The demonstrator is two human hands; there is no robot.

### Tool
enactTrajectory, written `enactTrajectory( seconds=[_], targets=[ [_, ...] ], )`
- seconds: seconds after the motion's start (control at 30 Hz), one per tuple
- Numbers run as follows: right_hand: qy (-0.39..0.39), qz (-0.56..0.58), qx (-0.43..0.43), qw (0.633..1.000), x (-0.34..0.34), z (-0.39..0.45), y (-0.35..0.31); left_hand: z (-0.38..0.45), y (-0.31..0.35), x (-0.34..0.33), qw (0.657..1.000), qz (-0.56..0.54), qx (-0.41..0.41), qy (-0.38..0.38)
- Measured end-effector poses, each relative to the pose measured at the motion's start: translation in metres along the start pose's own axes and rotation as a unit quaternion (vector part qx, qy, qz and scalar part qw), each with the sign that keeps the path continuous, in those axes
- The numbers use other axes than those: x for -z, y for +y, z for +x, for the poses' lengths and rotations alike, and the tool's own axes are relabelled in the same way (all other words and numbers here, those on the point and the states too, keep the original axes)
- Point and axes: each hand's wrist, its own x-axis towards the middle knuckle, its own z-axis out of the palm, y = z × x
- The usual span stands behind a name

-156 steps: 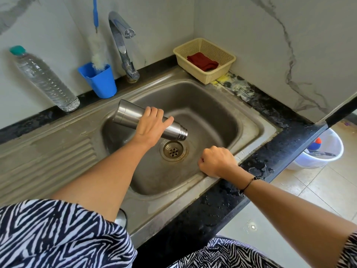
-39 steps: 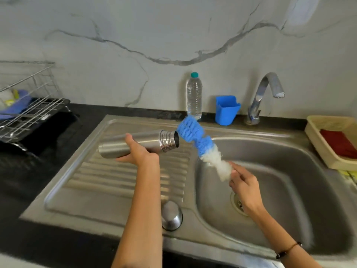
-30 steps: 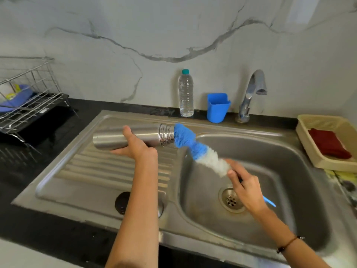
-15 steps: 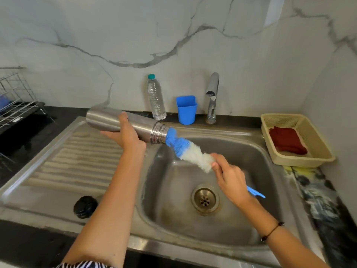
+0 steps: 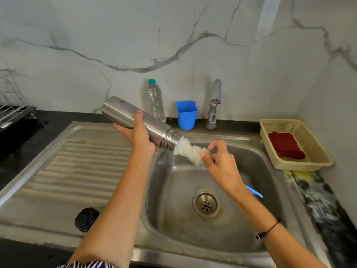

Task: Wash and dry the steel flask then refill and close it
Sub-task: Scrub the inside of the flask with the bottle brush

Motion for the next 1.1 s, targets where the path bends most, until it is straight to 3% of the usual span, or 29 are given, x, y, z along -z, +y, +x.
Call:
enactTrajectory(
  seconds=[0.37,0.5,0.6,0.8,1.0,1.1],
  targets=[
    [0.011,0.01,-0.095,0.995,-0.018,0.013,-0.047,0.032,0.009,0.007,0.998,-0.04,0.045,-0.022],
    [0.038,-0.001,-0.085,0.996,-0.027,0.012,-0.055,0.042,0.016,0.007,0.996,-0.047,0.064,-0.047],
    [-0.001,0.012,-0.078,0.997,-0.029,0.006,-0.057,0.046,0.021,0.009,0.996,-0.026,0.062,-0.054],
    [-0.053,-0.178,-0.049,0.981,-0.012,-0.02,-0.017,0.057,0.032,0.013,0.998,-0.037,0.035,-0.021],
    [0.028,-0.286,-0.031,0.957,-0.026,-0.039,0.001,0.038,0.019,0.014,1.0,0.001,0.012,-0.029],
    [0.075,-0.325,0.023,0.943,-0.025,-0.043,-0.005,0.038,0.023,0.02,1.0,-0.002,0.001,-0.027]
  ],
)
